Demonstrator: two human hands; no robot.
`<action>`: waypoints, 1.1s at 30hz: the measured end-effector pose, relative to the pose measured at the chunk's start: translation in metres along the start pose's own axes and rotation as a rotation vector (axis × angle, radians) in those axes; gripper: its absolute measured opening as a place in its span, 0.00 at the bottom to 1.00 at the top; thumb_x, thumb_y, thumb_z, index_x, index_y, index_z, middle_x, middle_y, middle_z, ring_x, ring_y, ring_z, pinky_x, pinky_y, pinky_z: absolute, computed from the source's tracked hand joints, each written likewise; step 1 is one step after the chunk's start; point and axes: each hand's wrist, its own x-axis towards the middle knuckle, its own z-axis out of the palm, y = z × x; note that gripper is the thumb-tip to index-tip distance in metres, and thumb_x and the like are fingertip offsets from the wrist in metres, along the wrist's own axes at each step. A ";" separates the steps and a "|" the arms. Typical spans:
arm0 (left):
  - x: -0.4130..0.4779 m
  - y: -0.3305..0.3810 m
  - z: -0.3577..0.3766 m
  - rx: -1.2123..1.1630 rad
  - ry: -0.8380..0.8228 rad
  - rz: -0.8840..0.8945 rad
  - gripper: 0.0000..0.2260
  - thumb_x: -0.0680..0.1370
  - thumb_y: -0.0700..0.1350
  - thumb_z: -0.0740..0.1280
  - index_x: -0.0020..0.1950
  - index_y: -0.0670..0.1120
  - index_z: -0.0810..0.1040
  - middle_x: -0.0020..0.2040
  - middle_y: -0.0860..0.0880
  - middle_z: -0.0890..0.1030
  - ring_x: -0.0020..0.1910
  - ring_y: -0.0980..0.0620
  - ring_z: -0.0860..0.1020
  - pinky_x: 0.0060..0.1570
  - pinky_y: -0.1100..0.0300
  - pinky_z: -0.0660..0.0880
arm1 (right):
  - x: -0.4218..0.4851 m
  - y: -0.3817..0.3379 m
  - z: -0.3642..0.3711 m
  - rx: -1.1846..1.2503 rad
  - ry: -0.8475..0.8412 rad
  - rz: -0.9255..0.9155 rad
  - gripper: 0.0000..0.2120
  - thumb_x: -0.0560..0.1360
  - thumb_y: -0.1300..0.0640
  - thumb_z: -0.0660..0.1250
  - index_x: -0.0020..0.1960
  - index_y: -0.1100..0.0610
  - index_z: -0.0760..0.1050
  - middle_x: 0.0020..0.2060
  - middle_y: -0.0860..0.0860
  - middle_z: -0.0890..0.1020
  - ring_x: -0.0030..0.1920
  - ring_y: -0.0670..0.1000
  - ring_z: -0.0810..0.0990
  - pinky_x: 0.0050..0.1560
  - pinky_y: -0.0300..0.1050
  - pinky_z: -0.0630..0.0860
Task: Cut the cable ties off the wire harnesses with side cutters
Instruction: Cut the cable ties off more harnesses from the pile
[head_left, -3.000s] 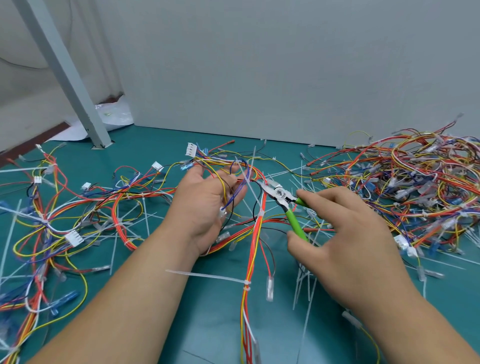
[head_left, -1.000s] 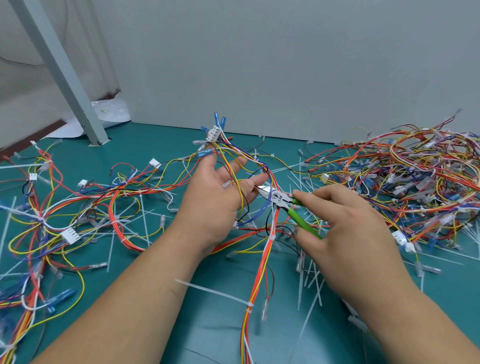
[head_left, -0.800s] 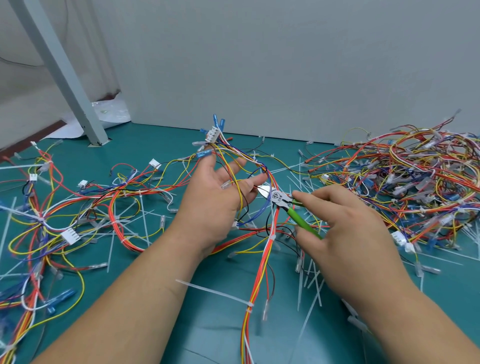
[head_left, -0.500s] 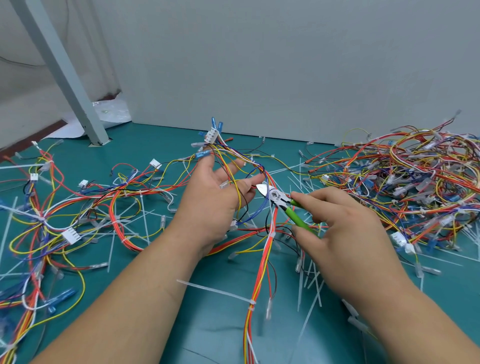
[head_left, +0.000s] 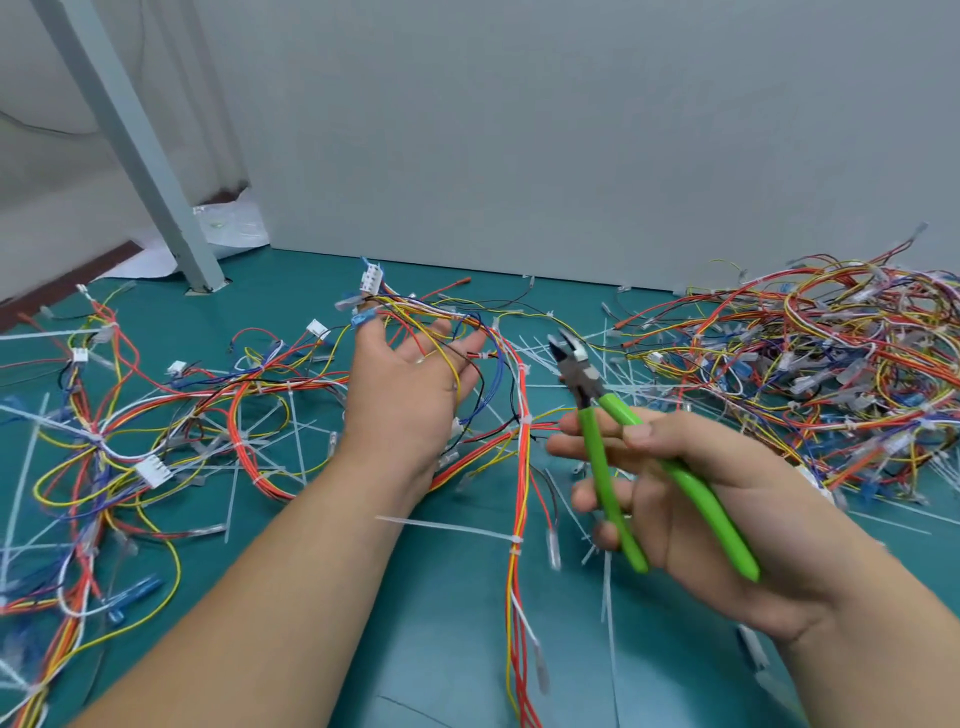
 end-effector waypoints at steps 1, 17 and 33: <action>0.000 0.000 0.000 -0.012 -0.006 0.002 0.21 0.78 0.31 0.68 0.53 0.58 0.69 0.57 0.45 0.81 0.52 0.49 0.86 0.49 0.56 0.82 | 0.000 0.001 0.000 0.016 -0.050 0.028 0.36 0.56 0.48 0.81 0.62 0.60 0.82 0.59 0.59 0.82 0.41 0.54 0.81 0.38 0.48 0.71; 0.005 0.012 -0.022 0.614 0.002 0.012 0.15 0.80 0.60 0.61 0.39 0.53 0.78 0.35 0.59 0.79 0.40 0.54 0.86 0.36 0.46 0.84 | 0.008 0.000 -0.011 0.259 -0.094 -0.152 0.39 0.58 0.52 0.79 0.67 0.61 0.78 0.70 0.58 0.78 0.41 0.51 0.77 0.41 0.50 0.65; 0.002 0.016 -0.033 1.044 0.202 0.574 0.14 0.70 0.46 0.73 0.39 0.51 0.66 0.43 0.51 0.71 0.41 0.56 0.69 0.38 0.70 0.64 | 0.014 0.006 -0.010 0.210 -0.015 -0.172 0.38 0.58 0.52 0.78 0.67 0.60 0.79 0.67 0.55 0.80 0.42 0.52 0.77 0.41 0.50 0.67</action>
